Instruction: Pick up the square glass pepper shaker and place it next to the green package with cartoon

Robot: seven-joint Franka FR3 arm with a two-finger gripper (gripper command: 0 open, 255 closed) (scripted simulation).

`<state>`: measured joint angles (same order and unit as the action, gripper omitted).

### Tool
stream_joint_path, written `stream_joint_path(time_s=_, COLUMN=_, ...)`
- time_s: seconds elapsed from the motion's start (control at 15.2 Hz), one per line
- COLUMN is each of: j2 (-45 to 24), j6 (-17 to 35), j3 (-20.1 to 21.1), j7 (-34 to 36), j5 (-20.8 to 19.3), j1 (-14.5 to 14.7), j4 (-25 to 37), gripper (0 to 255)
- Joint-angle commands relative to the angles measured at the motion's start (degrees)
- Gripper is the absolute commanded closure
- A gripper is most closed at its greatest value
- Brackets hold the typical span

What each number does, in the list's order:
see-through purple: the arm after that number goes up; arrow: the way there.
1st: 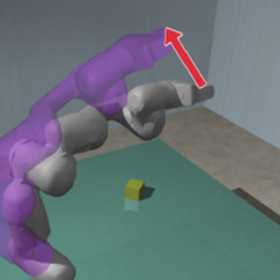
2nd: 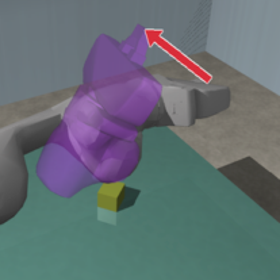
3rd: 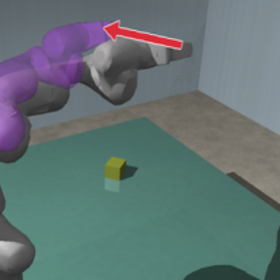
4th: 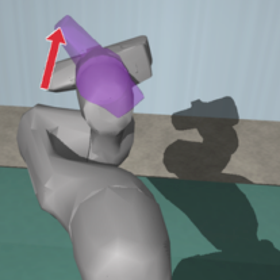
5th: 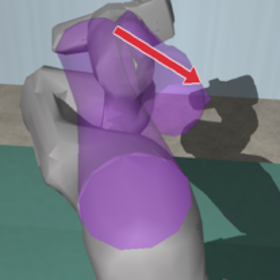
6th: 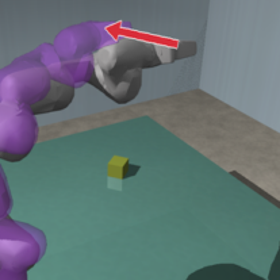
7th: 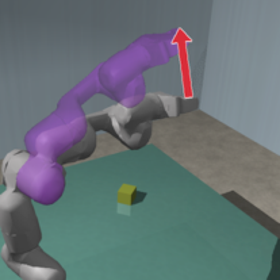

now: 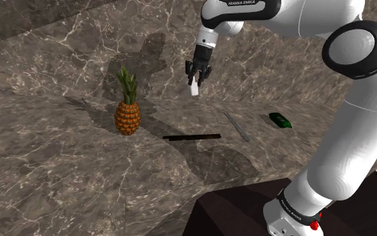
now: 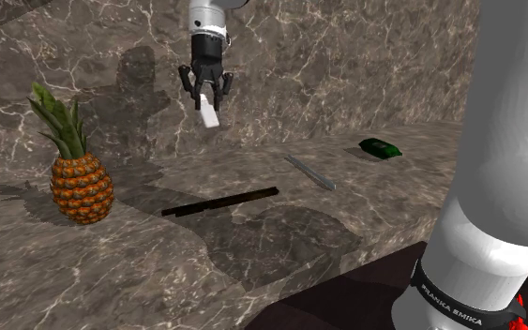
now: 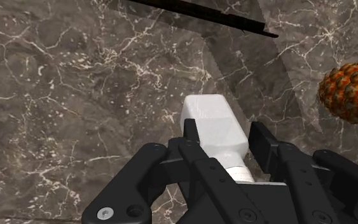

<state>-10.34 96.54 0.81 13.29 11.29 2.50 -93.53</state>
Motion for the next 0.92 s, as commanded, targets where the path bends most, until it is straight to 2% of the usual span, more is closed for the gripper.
stream_joint_path(time_s=0.0, j2=1.6, j6=-0.3, j3=-0.4, j7=-1.0, j5=0.0, j1=-0.6, j4=-1.6, gripper=255)
stream_joint_path(time_s=0.4, j2=10.2, j6=0.6, j3=-3.4, j7=-7.4, j5=-0.8, j1=-3.9, j4=-12.2, gripper=255)
stream_joint_path(time_s=0.86, j2=18.1, j6=0.2, j3=-7.6, j7=-15.0, j5=-3.1, j1=-7.9, j4=-20.9, gripper=255)
